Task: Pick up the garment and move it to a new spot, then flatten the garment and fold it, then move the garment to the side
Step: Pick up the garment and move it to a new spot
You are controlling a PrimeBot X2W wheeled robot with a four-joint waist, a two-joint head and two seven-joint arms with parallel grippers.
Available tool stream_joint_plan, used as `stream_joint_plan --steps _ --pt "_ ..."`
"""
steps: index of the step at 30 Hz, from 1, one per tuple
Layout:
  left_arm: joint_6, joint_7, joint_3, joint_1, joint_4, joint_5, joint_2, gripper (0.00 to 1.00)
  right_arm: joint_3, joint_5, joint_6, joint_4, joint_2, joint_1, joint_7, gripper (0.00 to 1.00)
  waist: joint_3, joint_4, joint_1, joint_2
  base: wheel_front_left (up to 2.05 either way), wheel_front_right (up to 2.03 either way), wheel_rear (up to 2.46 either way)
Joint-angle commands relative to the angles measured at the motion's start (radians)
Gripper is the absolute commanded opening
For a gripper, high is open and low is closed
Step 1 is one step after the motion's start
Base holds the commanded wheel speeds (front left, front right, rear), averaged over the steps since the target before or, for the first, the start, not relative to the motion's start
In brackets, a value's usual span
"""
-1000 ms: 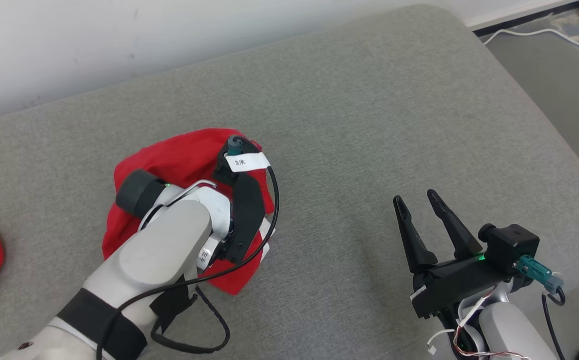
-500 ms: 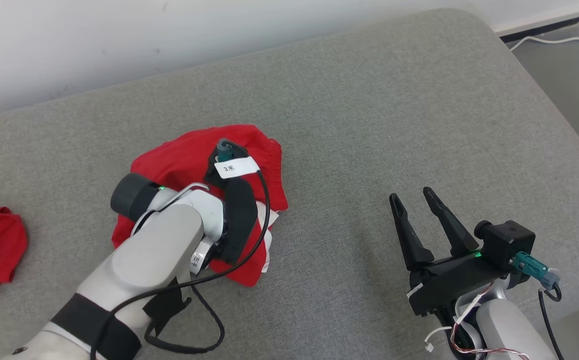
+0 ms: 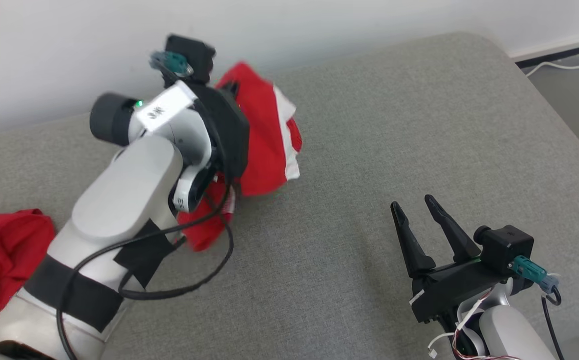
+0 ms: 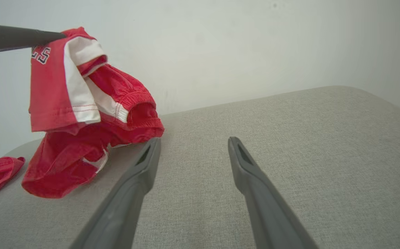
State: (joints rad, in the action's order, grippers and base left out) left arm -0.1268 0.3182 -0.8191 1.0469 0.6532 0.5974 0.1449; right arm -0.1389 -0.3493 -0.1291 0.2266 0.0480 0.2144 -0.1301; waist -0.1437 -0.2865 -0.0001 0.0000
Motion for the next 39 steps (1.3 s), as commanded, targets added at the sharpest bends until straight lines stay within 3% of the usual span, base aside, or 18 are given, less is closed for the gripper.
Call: stream_joint_plan --steps 1,15,18,25,30,31,32,36,39 --pt "0.002 -0.038 0.031 0.011 -0.032 0.03 0.002 0.0 0.001 0.007 -0.003 -0.008 0.004 -0.008 0.006 1.0 0.017 0.014 0.0001 0.0 0.0 0.0 0.0" --pt "0.047 -0.233 0.137 0.006 -0.217 0.13 -0.046 0.0 0.003 0.008 -0.003 -0.037 0.004 -0.027 0.03 1.0 0.041 0.033 0.0001 0.0 0.0 0.0 0.0" --pt "0.03 -0.221 0.147 -0.031 -0.17 0.153 -0.039 0.0 0.001 0.001 -0.003 -0.042 0.004 -0.024 0.03 1.0 0.035 0.031 0.0001 0.0 0.0 0.0 0.0" --pt "-0.002 -0.206 0.149 -0.127 0.047 0.145 0.049 0.0 0.0 -0.007 -0.003 -0.043 0.004 -0.007 0.019 1.0 0.007 0.026 0.0001 0.0 0.0 0.0 0.0" --pt "-0.016 -0.282 0.149 -0.137 0.149 0.117 0.091 0.0 0.003 -0.006 -0.003 -0.041 0.004 0.0 0.017 1.0 -0.011 0.037 0.0001 0.0 0.0 0.0 0.0" --pt "-0.024 -0.306 0.148 -0.133 0.162 0.108 0.096 0.57 0.003 -0.005 -0.003 -0.041 0.004 0.001 0.018 1.0 -0.013 0.04 0.0001 0.0 0.0 0.0 0.0" --pt "-0.032 -0.325 0.149 -0.128 0.175 0.1 0.099 1.0 0.003 -0.003 -0.003 -0.041 0.004 0.002 0.018 1.0 -0.015 0.044 0.0001 0.0 0.0 0.0 0.0" --pt "-0.052 -0.411 0.163 -0.109 0.201 0.084 0.102 1.0 0.008 0.003 -0.003 -0.041 0.004 0.003 0.021 1.0 -0.021 0.065 0.0001 0.0 0.0 0.0 0.0" --pt "-0.055 -0.418 0.158 -0.098 0.216 0.08 0.096 1.0 0.012 0.009 -0.003 -0.041 0.004 0.002 0.023 1.0 -0.02 0.083 0.0001 0.0 0.0 0.0 0.0"
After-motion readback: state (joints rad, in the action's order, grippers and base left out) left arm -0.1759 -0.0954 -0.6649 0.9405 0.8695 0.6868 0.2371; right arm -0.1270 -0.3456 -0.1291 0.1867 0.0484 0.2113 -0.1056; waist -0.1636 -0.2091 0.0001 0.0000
